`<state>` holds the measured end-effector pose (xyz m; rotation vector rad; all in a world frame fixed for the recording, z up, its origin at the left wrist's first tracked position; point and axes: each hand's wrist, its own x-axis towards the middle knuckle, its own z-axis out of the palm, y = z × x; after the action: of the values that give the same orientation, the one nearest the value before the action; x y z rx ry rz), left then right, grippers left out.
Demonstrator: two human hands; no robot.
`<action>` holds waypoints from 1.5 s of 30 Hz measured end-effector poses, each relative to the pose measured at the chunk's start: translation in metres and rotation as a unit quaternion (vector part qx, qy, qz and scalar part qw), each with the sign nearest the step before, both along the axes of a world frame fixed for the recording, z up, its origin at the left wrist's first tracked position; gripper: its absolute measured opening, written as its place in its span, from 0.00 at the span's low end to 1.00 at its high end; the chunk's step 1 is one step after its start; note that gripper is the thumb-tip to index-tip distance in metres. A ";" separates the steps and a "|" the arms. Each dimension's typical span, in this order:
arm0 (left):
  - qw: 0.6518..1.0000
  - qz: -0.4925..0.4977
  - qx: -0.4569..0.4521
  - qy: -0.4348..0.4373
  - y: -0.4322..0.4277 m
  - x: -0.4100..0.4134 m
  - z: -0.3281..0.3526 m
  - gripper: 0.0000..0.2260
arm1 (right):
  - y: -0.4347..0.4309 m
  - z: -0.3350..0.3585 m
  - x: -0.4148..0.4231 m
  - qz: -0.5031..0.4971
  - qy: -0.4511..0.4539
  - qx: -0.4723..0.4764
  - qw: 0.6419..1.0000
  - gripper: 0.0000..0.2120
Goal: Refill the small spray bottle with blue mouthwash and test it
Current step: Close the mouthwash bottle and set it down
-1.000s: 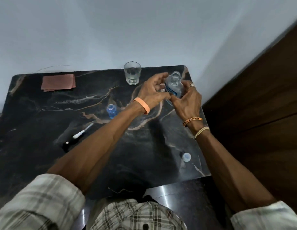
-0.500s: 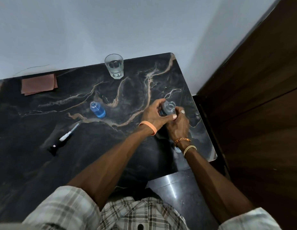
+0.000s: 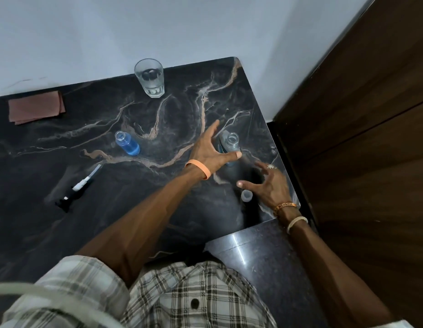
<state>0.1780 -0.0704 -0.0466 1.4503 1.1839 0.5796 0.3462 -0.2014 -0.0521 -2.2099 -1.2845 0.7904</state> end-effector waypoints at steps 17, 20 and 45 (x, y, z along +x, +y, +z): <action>0.999 -0.014 -0.020 -0.040 0.000 0.001 0.005 0.42 | 0.018 0.068 -0.023 -0.018 -0.084 0.184 0.979 0.19; 0.999 -0.005 -0.022 -0.036 0.000 0.005 0.003 0.43 | 0.055 0.109 -0.023 0.041 -0.093 0.256 0.961 0.19; 0.999 -0.009 0.025 0.025 -0.002 0.005 0.008 0.38 | 0.080 0.093 -0.028 0.226 -0.212 0.058 0.949 0.20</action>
<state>0.1830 -0.0719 -0.0382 1.5248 1.2011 0.5661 0.3181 -0.1210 0.0411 -2.0820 -2.0384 0.3768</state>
